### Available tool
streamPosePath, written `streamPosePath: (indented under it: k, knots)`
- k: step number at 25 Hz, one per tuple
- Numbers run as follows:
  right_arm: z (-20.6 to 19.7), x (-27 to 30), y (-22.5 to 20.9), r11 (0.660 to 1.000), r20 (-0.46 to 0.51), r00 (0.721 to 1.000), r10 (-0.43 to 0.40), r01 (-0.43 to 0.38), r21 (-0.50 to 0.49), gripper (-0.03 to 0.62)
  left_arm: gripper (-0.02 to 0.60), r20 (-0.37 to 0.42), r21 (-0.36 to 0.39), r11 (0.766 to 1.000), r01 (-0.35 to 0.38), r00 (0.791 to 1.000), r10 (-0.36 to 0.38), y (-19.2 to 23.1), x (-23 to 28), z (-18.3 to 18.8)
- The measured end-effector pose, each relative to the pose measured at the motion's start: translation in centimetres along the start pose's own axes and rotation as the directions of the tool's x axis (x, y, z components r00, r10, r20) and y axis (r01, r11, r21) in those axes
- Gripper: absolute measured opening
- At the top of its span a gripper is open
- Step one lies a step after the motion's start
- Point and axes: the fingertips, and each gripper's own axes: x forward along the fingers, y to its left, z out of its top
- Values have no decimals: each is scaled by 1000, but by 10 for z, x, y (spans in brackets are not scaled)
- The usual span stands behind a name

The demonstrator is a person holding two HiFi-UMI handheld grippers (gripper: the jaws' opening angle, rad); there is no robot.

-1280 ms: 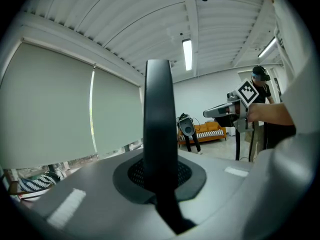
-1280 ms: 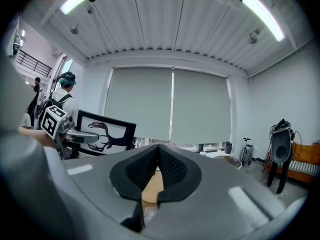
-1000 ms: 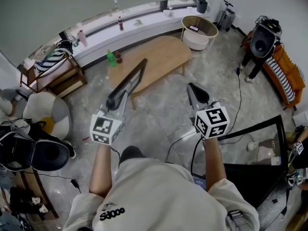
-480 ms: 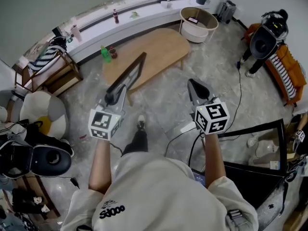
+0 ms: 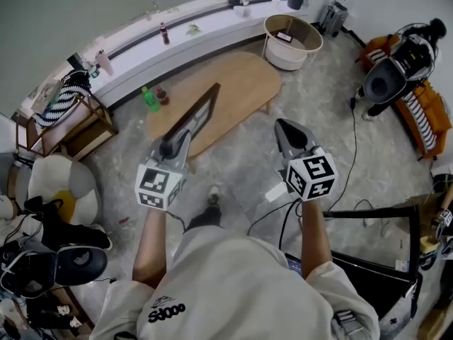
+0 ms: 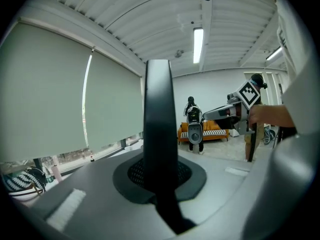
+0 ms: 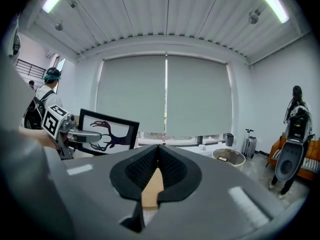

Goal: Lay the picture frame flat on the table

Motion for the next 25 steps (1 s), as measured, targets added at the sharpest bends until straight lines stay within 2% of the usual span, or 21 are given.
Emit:
streamPosePath:
  k: [3,7,14,25]
  knots:
    - [17,24,-10,1000,16,1000,6,-6,15,3,19,-4,-7,1000,8,1000,-8,23,25,4]
    - [29,52,-19,1000,10,1000,2,-2,-12,3,20,4,-13,1000,18,1000,-18,48,53,9]
    - [29,87,-33,999,-41,999,-19,17,-37,3,20,8,-19,999,38,999,-38,74,87,14]
    - [29,144,-47,999,-25,999,-47,47,2,3,20,6,-38,997,66,998,-66,121,129,-2]
